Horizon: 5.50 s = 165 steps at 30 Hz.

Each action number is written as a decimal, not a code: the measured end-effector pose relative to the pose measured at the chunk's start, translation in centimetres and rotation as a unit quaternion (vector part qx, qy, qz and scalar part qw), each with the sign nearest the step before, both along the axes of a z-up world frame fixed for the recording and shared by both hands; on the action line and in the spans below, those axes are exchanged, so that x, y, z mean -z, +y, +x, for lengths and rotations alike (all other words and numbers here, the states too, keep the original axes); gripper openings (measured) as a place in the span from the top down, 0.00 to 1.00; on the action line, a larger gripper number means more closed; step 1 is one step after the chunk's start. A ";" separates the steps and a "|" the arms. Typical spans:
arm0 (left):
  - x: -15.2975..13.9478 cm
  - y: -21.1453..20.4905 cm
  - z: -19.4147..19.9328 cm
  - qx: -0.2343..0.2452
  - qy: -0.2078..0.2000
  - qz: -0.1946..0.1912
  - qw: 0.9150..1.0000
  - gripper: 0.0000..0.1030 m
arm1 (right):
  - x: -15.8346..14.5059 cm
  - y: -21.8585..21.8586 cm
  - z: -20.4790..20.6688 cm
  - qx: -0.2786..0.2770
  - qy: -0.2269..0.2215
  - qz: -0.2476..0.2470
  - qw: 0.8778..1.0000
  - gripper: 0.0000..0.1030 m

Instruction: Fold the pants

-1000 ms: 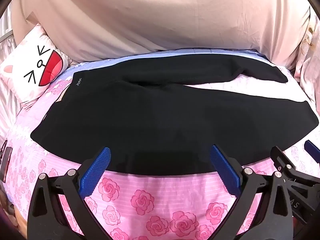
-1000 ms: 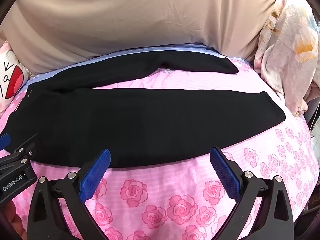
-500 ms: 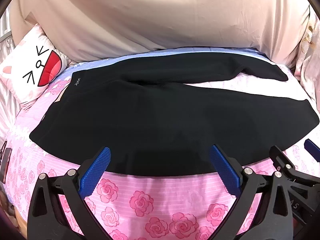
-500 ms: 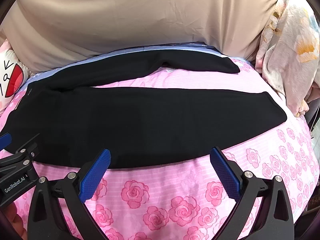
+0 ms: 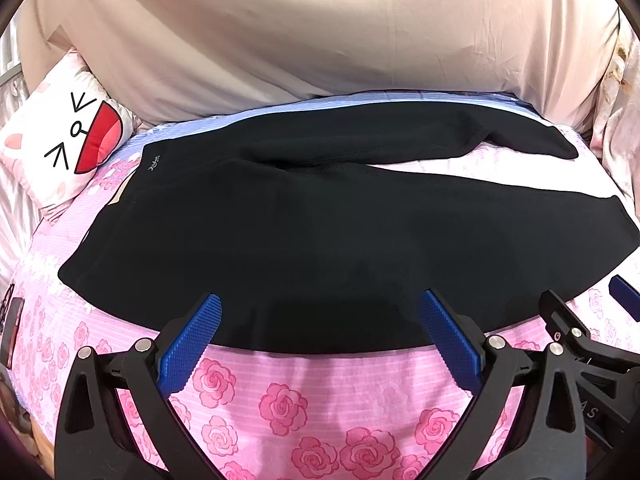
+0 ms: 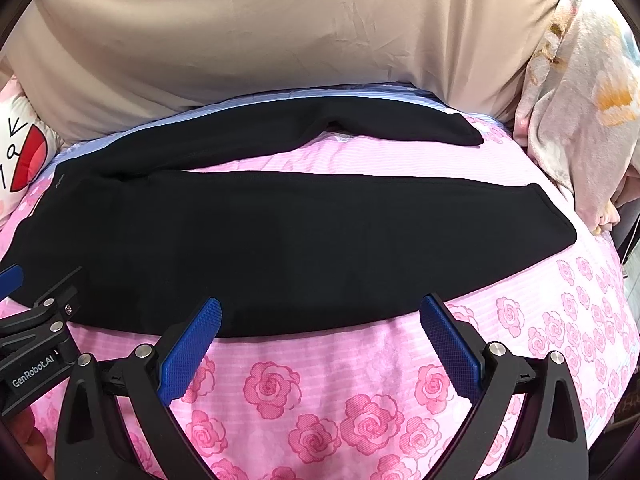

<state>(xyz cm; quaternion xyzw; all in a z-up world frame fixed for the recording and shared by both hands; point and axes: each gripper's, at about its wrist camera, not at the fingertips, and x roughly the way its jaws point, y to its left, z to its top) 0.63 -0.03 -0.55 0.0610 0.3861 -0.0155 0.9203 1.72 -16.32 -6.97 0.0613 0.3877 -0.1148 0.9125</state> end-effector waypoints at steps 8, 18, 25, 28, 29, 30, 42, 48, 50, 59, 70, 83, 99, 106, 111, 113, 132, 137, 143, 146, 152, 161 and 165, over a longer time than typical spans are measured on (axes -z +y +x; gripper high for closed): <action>0.1 -0.1 0.5 0.001 0.004 0.002 1.000 0.05 | 0.1 0.2 0.6 -0.004 0.004 -0.001 1.000 0.05; 0.0 -0.3 0.9 -0.001 0.006 0.006 1.000 0.05 | 0.2 0.3 0.9 -0.005 0.005 -0.001 1.000 0.05; -0.1 -0.2 1.2 0.001 0.006 0.006 1.000 0.05 | 0.2 0.2 1.0 -0.004 0.006 0.000 1.000 0.05; -0.1 -0.3 1.2 0.002 0.006 0.007 1.000 0.05 | 0.2 0.1 1.0 -0.003 0.006 0.000 1.000 0.05; -0.1 -0.3 1.2 0.001 0.006 0.007 1.000 0.05 | 0.2 0.1 1.0 -0.003 0.006 0.001 1.000 0.05; 0.0 -0.3 1.2 0.001 0.006 0.008 1.000 0.05 | 0.1 0.1 1.0 -0.003 0.006 0.000 1.000 0.05; 0.1 -0.4 1.2 0.001 0.006 0.009 1.000 0.05 | 0.3 -0.2 0.9 -0.002 0.006 0.001 1.000 0.05; 0.4 -0.5 1.5 0.002 0.009 0.011 1.000 0.05 | 0.3 -0.3 0.9 -0.002 0.006 0.001 1.000 0.05; 0.5 -0.6 1.6 0.002 0.010 0.012 1.000 0.05 | 0.4 -0.3 1.0 -0.002 0.008 0.001 1.000 0.05; 1.0 -1.0 2.7 0.003 0.019 0.014 1.000 0.05 | 1.0 -0.2 2.0 -0.002 0.017 0.003 1.000 0.05; 1.3 -0.5 4.3 0.000 0.027 0.011 1.000 0.05 | 1.2 -0.3 4.1 -0.006 0.033 -0.002 0.999 0.05; 1.2 0.1 7.7 -0.015 0.028 0.020 0.999 0.05 | 1.8 -1.0 6.9 -0.010 0.056 -0.005 0.998 0.05; 1.9 -0.8 10.4 -0.008 0.044 0.027 0.999 0.05 | 2.8 -2.1 9.8 -0.013 0.088 0.001 0.996 0.05; -0.4 2.6 13.1 -0.011 0.030 -0.022 0.999 0.05 | 1.2 -4.9 11.0 -0.052 0.069 0.043 0.995 0.05; -3.1 11.1 19.7 -0.083 0.003 -0.061 0.995 0.05 | -1.0 -15.7 15.3 -0.025 0.004 0.099 0.995 0.05; -3.0 15.0 23.4 -0.115 0.007 -0.055 0.992 0.05 | -0.8 -20.9 19.0 -0.004 0.012 0.098 0.995 0.05; 3.9 28.4 37.1 -0.185 0.108 -0.072 0.974 0.51 | 3.6 -33.5 33.3 -0.004 0.059 0.078 0.995 0.85; 0.8 27.7 34.5 -0.163 0.084 -0.105 0.977 0.81 | 0.5 -33.0 31.5 -0.029 0.019 0.089 0.995 0.90; -7.2 26.3 24.6 -0.105 -0.007 -0.145 0.984 0.81 | -6.0 -32.4 24.7 -0.070 -0.076 0.086 0.991 0.91; -9.7 26.3 18.2 -0.074 -0.035 -0.157 0.984 0.81 | -8.8 -31.7 18.4 -0.086 -0.121 0.074 0.986 0.91; -7.9 27.5 7.2 -0.097 0.000 -0.134 0.986 0.79 | -8.0 -32.5 8.3 -0.092 -0.130 0.067 0.985 0.90; 0.4 30.9 2.3 -0.222 0.091 -0.170 0.956 0.38 | 2.0 -34.5 2.5 -0.015 -0.024 0.082 0.996 0.62; -0.6 30.4 2.3 -0.229 0.058 -0.273 0.933 0.14 | 0.1 -35.1 -1.0 0.028 -0.084 0.096 0.991 0.42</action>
